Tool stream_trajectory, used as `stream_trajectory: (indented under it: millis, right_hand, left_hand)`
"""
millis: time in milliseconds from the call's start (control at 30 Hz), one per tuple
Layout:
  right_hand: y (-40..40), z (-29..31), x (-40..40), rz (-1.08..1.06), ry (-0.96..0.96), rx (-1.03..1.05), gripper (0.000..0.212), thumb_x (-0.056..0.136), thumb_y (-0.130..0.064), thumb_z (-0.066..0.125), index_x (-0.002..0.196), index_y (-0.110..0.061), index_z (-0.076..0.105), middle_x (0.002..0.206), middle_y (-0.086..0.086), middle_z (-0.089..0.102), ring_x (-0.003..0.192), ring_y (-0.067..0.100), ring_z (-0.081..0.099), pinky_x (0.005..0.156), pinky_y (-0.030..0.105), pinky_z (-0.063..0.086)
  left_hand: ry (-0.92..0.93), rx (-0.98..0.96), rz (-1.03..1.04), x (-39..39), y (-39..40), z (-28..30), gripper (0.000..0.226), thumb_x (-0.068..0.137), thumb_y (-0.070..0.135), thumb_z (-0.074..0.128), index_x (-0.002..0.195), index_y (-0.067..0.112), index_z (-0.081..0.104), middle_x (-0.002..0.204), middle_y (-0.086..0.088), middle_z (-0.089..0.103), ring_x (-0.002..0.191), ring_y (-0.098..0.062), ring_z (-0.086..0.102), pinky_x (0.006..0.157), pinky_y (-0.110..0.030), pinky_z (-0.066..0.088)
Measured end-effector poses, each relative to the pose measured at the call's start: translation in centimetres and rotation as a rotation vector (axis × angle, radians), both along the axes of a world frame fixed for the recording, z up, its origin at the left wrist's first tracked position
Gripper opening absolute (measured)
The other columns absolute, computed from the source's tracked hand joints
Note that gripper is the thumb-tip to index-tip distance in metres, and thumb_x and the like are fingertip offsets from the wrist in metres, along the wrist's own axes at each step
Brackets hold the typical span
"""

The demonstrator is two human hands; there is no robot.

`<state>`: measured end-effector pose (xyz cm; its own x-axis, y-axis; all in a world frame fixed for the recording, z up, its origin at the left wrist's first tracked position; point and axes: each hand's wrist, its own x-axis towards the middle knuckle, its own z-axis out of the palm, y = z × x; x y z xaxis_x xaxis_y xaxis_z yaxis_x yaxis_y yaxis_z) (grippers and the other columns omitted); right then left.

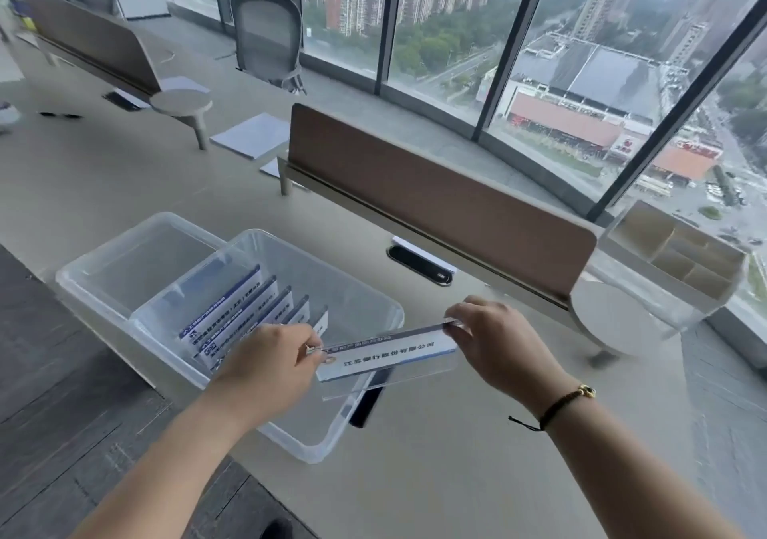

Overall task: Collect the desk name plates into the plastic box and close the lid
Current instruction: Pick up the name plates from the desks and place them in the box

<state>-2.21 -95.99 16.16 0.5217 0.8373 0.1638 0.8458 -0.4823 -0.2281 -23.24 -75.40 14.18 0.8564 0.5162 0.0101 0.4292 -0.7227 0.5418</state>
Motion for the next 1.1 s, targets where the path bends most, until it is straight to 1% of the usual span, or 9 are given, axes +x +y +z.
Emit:
stream_trajectory:
  millis: [233,433,600,733,800,900,1000,1033,1100]
  right_hand:
    - [10.4,-1.0,-1.1,0.045,0.042,-0.103,0.007,0.091,-0.023,0.065,0.093,-0.019,0.071,0.089,-0.003,0.066,0.078,0.024,0.065,0.069,0.039,0.054]
    - [16.1,-4.1,-0.9,0.038,0.097,-0.243,0.012,0.089,-0.02,0.068,0.1,-0.02,0.071,0.1,-0.004,0.068,0.09,0.023,0.066,0.079,0.038,0.055]
    - [17.9,-7.6,-0.7,0.024,0.135,-0.392,0.017,0.091,-0.017,0.066,0.106,-0.016,0.07,0.11,-0.001,0.068,0.099,0.025,0.066,0.085,0.037,0.053]
    - [18.5,-10.9,0.4,0.02,0.128,-0.488,0.021,0.091,-0.01,0.061,0.111,-0.013,0.069,0.114,0.002,0.067,0.103,0.025,0.064,0.088,0.034,0.052]
    - [18.6,-12.3,0.9,0.012,0.119,-0.535,0.02,0.09,-0.011,0.061,0.108,-0.015,0.07,0.111,0.001,0.067,0.101,0.025,0.065,0.086,0.037,0.054]
    - [19.0,-14.3,1.4,0.003,0.086,-0.613,0.015,0.085,-0.01,0.062,0.097,-0.014,0.07,0.103,0.0,0.069,0.091,0.028,0.068,0.074,0.042,0.059]
    - [19.6,-15.7,1.5,-0.033,0.082,-0.658,0.021,0.083,-0.002,0.058,0.094,-0.015,0.07,0.097,0.002,0.069,0.084,0.026,0.07,0.061,0.031,0.05]
    - [19.9,-16.1,1.5,-0.031,0.088,-0.662,0.022,0.084,0.0,0.056,0.095,-0.013,0.07,0.097,0.003,0.069,0.084,0.026,0.069,0.058,0.03,0.047]
    - [20.4,-16.7,1.5,-0.007,0.124,-0.645,0.025,0.084,0.006,0.05,0.095,-0.007,0.068,0.097,0.009,0.067,0.086,0.028,0.067,0.063,0.035,0.05]
  left_hand:
    - [0.045,-0.086,0.005,-3.3,7.5,-2.1,0.015,0.091,0.036,0.064,0.078,0.028,0.063,0.066,0.015,0.065,0.065,-0.003,0.059,0.063,-0.028,0.054]
    - [0.183,-0.186,-0.095,-4.1,8.6,-5.6,0.024,0.09,0.041,0.06,0.072,0.03,0.051,0.069,0.014,0.06,0.068,-0.008,0.056,0.066,-0.029,0.053]
    - [0.312,-0.131,-0.171,-3.2,7.0,-8.2,0.019,0.092,0.04,0.053,0.087,0.023,0.059,0.085,0.007,0.066,0.083,-0.018,0.061,0.077,-0.033,0.052]
    - [0.417,-0.027,-0.231,-1.4,5.6,-9.9,0.017,0.093,0.034,0.05,0.092,0.02,0.058,0.09,-0.001,0.066,0.086,-0.025,0.063,0.073,-0.033,0.048]
    - [0.471,-0.014,-0.241,-0.5,5.3,-10.5,0.011,0.093,0.029,0.051,0.09,0.019,0.055,0.088,-0.003,0.064,0.085,-0.027,0.063,0.075,-0.035,0.049]
    - [0.555,-0.043,-0.222,0.3,5.3,-11.3,0.004,0.088,0.02,0.057,0.087,0.016,0.058,0.084,-0.004,0.064,0.083,-0.028,0.064,0.073,-0.034,0.05]
    - [0.626,-0.049,-0.185,0.9,5.5,-12.3,0.007,0.084,0.012,0.057,0.078,0.016,0.059,0.072,-0.003,0.061,0.075,-0.028,0.066,0.064,-0.032,0.048]
    - [0.643,-0.046,-0.174,1.2,5.6,-12.5,0.008,0.083,0.01,0.057,0.078,0.015,0.06,0.071,-0.003,0.061,0.073,-0.027,0.065,0.062,-0.032,0.048]
    - [0.678,-0.036,-0.166,1.8,5.6,-12.8,0.009,0.083,0.007,0.057,0.079,0.015,0.06,0.071,-0.003,0.061,0.069,-0.026,0.063,0.06,-0.031,0.047]
